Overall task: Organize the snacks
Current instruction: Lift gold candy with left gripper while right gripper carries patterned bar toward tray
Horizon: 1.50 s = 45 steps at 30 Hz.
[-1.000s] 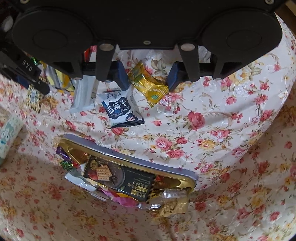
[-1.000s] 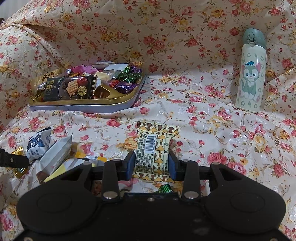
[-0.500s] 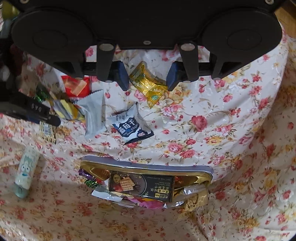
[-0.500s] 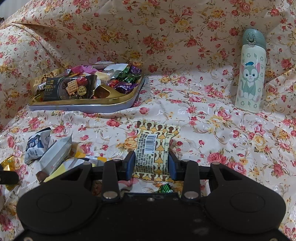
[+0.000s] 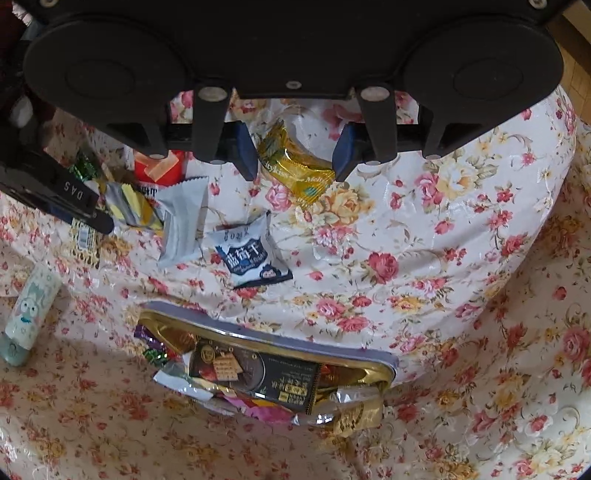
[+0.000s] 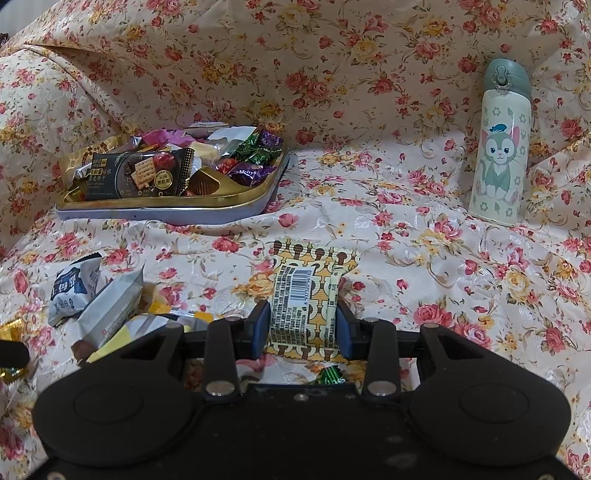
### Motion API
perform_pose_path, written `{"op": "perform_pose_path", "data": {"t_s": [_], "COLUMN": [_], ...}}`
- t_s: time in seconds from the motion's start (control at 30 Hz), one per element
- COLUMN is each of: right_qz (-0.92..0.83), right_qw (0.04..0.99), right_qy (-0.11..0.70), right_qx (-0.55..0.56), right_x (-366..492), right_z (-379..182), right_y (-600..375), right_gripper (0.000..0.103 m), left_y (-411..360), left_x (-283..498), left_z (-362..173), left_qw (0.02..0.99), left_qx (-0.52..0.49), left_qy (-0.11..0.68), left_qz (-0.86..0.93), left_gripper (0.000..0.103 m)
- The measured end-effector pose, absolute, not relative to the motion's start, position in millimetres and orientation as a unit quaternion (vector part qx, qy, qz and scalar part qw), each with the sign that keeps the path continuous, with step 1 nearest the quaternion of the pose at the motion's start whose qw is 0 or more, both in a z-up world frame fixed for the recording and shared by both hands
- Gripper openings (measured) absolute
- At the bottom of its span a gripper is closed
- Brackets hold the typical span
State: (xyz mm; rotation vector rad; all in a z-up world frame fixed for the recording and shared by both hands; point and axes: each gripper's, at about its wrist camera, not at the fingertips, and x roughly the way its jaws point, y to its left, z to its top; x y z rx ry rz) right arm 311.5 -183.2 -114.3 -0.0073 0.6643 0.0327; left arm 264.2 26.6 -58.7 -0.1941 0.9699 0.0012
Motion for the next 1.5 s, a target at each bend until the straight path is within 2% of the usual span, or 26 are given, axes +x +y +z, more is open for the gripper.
{"op": "perform_pose_path", "data": {"t_s": [0.23,0.27,0.3,0.97,1.3,1.5], "right_qz": [0.015,0.015,0.014,0.023,0.043,0.06], "right_qw": [0.945,0.946,0.946,0.945,0.959,0.965], "right_qy": [0.325,0.325,0.325,0.325,0.28,0.253], "right_qx": [-0.006,-0.006,-0.007,-0.007,0.022,0.042], "right_x": [310.9,310.6,310.5,312.2,302.2,268.3], "right_z": [-114.2,-114.1,-114.0,-107.7,-44.2,0.9], "right_y": [-182.7,-182.6,-182.6,-184.6,-189.6,-192.9], "right_gripper": [0.039,0.039,0.038,0.036,0.036,0.036], "left_y": [20.3,18.8,18.0,17.2,17.8,12.6], "left_x": [255.5,253.8,252.0,243.4,233.0,215.5], "left_z": [-58.7,-57.1,-55.0,-48.0,-20.7,0.9], "left_qw": [0.888,0.89,0.892,0.894,0.903,0.908], "left_qx": [-0.088,-0.085,-0.082,-0.058,-0.059,-0.047], "left_qy": [0.45,0.447,0.444,0.442,0.423,0.412], "left_qz": [-0.004,-0.011,-0.019,-0.043,-0.051,-0.057], "left_gripper": [0.051,0.049,0.041,0.041,0.041,0.041]}}
